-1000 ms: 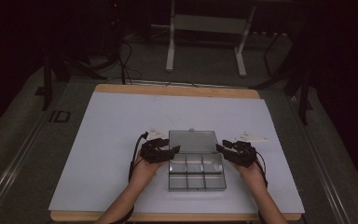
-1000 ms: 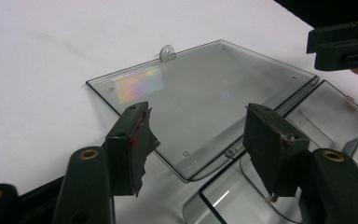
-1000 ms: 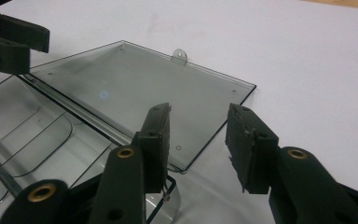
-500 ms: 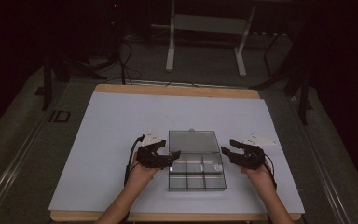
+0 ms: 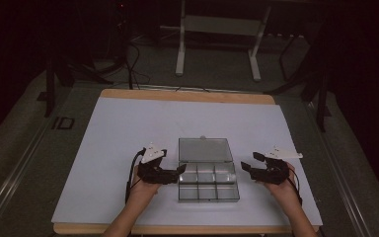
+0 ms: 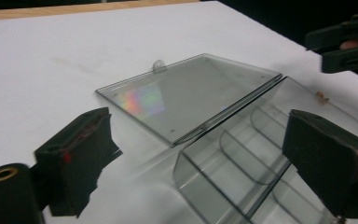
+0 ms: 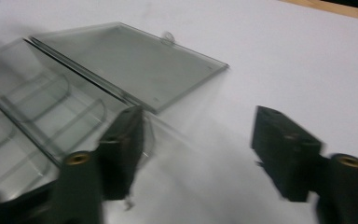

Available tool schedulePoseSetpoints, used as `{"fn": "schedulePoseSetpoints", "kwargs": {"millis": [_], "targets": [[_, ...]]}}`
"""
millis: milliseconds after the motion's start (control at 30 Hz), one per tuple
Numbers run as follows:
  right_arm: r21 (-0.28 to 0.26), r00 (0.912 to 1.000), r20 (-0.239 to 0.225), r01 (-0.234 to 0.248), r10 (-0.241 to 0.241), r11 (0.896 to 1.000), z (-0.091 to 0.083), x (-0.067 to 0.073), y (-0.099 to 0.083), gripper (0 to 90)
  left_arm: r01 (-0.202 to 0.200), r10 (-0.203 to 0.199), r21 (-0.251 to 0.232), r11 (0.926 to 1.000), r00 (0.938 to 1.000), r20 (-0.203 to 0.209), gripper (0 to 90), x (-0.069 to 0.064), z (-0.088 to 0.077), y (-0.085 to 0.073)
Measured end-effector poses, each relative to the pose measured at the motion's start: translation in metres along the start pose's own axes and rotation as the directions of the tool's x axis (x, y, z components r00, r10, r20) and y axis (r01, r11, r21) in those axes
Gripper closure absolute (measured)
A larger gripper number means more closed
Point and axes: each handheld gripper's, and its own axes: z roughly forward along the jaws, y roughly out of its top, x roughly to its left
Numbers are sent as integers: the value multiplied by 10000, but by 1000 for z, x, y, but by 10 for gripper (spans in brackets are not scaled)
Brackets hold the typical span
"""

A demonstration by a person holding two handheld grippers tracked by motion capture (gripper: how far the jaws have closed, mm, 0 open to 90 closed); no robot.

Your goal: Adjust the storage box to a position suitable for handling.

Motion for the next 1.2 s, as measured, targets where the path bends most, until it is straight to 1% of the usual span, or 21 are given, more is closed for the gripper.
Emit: {"fn": "schedulePoseSetpoints", "kwargs": {"millis": [33, 67, 133, 233, 333, 367, 400, 433, 533, 667, 733, 767, 800, 933, 1033, 1100, 1200], "targets": [[0, 10000, 0, 0, 0, 10000, 0, 0, 0, 325, 0, 0, 0, 10000, 10000, 0, 87, 0, 0, 0], [14, 9999, -109, -35, 35, 10000, -2, -1, -2, 339, -33, 33, -102, 9999, 10000, -28, 87, 1, -2, -2], [44, 9999, -162, -25, 26, 10000, -6, -4, -5, 390, -89, 89, -37, 10000, 10000, -17, 86, 1, -3, -4], [195, 9997, -205, 170, -166, 9997, -10, -5, -11, 408, -185, 186, 117, 9998, 9998, -83, 86, 1, -5, -9], [416, 9995, -198, 249, -241, 9988, -13, -6, -19, 455, -173, 174, 201, 9996, 9998, -61, 86, 1, -7, -14], [483, 9994, -208, 276, -266, 9985, -14, -6, -21, 456, -166, 168, 210, 9996, 9998, -82, 86, 1, -7, -15], [520, 9996, -163, 258, -250, 9983, -15, -7, -23, 472, -165, 167, 230, 9996, 9998, -113, 86, 2, -8, -17], [641, 9996, -192, 210, -198, 9977, -16, -8, -26, 520, -110, 112, 259, 9996, 9999, -81, 86, 2, -9, -18], [832, 9998, -134, 122, -111, 9965, -18, -11, -33, 532, 7, -4, 241, 9997, 9999, -112, 86, 2, -12, -23], [1106, 9999, -66, 115, -108, 9938, -19, -13, -42, 534, -29, 31, 243, 9997, 10000, -69, 86, 2, -17, -28], [1210, 10000, -54, 89, -83, 9926, -19, -14, -46, 535, -50, 51, 134, 9999, 10000, -55, 86, 3, -21, -31], [1296, 10000, -20, 98, -97, 9915, -18, -15, -48, 540, -38, 40, 149, 9999, 10000, -85, 86, 4, -22, -32], [1356, 9999, 9, 101, -104, 9907, -18, -15, -49, 543, 65, -64, 87, 9999, 9999, -134, 86, 5, -24, -34], [1679, 9996, 125, 234, -258, 9855, -13, -15, -54, 565, 136, -134, 93, 9999, 9996, -244, 86, 9, -25, -37], [1628, 9993, 229, 264, -305, 9863, -14, -17, -55, 633, 185, -182, 90, 9998, 9994, -283, 87, 10, -25, -38], [1603, 9987, 318, 350, -406, 9864, -14, -16, -55, 645, 132, -130, 79, 9999, 9995, -292, 87, 9, -25, -38], [1571, 9979, 458, 386, -463, 9868, -14, -15, -56, 698, 83, -82, 35, 10000, 9995, -321, 86, 8, -26, -39]]}}
